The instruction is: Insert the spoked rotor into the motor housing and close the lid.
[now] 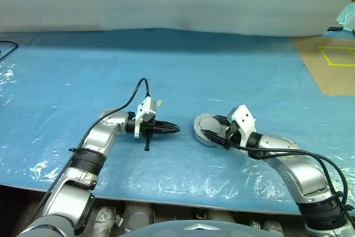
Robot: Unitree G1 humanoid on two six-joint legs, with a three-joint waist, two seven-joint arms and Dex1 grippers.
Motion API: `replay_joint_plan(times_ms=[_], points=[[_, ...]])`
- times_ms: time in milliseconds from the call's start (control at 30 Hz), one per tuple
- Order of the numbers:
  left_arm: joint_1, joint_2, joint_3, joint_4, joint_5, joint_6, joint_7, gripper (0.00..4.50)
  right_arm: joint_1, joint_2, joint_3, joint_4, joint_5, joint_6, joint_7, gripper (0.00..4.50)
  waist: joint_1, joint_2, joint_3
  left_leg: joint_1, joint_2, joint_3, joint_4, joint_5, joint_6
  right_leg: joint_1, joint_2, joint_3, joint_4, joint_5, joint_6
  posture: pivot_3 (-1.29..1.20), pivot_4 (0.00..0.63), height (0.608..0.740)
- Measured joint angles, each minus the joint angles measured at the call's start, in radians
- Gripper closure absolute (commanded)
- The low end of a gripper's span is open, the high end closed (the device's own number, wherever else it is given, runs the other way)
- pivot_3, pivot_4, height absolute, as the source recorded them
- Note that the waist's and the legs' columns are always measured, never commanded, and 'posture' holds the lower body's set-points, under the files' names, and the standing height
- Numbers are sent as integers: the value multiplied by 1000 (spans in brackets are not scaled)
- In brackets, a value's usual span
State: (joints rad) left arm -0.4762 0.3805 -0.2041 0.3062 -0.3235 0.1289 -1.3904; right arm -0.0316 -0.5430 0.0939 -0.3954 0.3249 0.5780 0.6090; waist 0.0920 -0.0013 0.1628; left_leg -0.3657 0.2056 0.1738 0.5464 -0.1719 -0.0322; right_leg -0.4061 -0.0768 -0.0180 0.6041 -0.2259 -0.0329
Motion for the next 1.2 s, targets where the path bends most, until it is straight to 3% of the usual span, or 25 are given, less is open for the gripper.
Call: replay_joint_plan(times_ms=[133,400,1200], points=[[0,0,0,0,0,0,4,4500,10,32,1,24,-11,-17,-20,1548,-1,-3,-2,4,0,0,0,0,0,3,0,1,0,-2,3,0,150,740],[-18,-42,0,42,28,-33,57,4500,23,-5,49,50,-90,-117,-14,1548,3,-9,-6,14,-1,1,-1,-3,4,13,0,3,-1,-5,8,0,150,740],[-107,-195,-60,230,159,-111,185,4500,5,11,56,71,-111,-121,-6,1548,0,-16,-10,17,-1,-2,-10,-3,4,14,0,6,-17,-4,9,0,150,740]])
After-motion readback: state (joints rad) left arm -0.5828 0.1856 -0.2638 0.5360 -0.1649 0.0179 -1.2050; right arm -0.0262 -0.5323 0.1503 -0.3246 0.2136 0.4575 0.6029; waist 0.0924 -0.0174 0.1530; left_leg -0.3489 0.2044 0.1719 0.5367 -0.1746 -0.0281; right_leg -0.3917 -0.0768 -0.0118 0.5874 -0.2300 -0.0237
